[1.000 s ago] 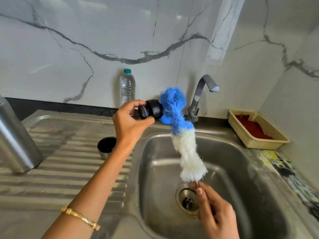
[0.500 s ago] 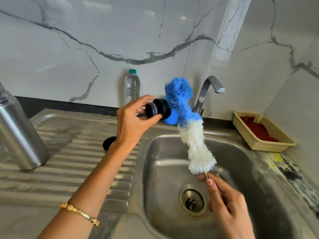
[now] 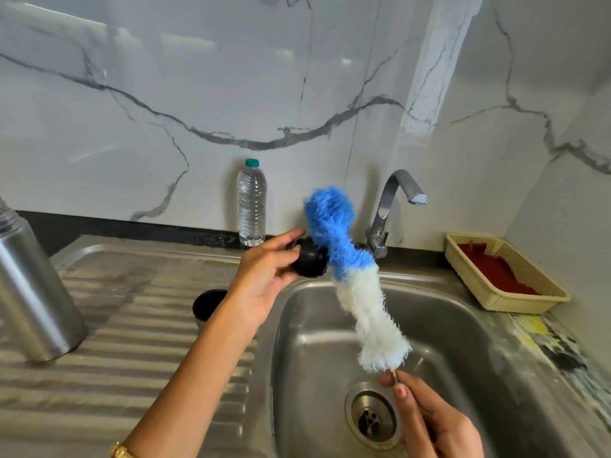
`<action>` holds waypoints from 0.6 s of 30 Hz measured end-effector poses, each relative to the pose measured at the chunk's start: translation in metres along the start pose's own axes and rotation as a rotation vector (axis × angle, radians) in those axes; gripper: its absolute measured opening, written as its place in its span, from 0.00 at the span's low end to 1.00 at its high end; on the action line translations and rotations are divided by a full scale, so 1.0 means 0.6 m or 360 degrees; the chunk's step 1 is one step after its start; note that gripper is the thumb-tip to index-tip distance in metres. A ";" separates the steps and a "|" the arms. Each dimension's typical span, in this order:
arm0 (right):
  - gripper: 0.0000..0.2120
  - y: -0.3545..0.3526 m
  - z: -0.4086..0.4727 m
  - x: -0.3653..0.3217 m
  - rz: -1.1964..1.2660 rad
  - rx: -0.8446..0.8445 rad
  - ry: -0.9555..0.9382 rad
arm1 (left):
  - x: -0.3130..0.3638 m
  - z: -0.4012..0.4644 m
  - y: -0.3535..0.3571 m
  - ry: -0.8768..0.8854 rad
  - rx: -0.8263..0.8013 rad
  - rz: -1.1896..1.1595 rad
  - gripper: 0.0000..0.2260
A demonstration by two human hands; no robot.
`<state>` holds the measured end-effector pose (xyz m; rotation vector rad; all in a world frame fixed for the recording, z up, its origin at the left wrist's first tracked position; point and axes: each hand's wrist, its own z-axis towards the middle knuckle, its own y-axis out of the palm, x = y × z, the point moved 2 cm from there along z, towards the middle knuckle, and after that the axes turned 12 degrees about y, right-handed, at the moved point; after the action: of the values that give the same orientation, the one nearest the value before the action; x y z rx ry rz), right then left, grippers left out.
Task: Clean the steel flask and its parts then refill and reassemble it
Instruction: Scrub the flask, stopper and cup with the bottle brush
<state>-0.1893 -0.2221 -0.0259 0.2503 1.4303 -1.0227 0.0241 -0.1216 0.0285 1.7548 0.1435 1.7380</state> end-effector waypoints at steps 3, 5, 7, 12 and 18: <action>0.23 -0.006 0.005 -0.006 0.0025 -0.0017 -0.0009 | 0.009 0.020 0.004 0.0063 0.0093 -0.0102 0.12; 0.10 -0.009 0.024 -0.018 -0.0055 -0.0006 -0.0057 | 0.021 0.037 0.005 0.0154 0.0090 -0.0080 0.12; 0.10 -0.008 0.046 -0.028 -0.0109 -0.0111 -0.0036 | 0.028 0.047 0.001 0.0248 0.0110 0.0016 0.13; 0.06 -0.006 0.012 -0.016 -0.0078 -0.0289 0.0165 | 0.003 0.044 -0.032 0.0415 0.0164 0.0406 0.11; 0.10 0.010 0.085 -0.028 -0.0099 -0.0199 0.0077 | 0.014 0.055 0.012 0.0587 -0.0003 0.0384 0.13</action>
<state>-0.1471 -0.2467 -0.0033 0.1410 1.5480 -0.9787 0.0532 -0.1353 0.0427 1.4814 0.0894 2.2265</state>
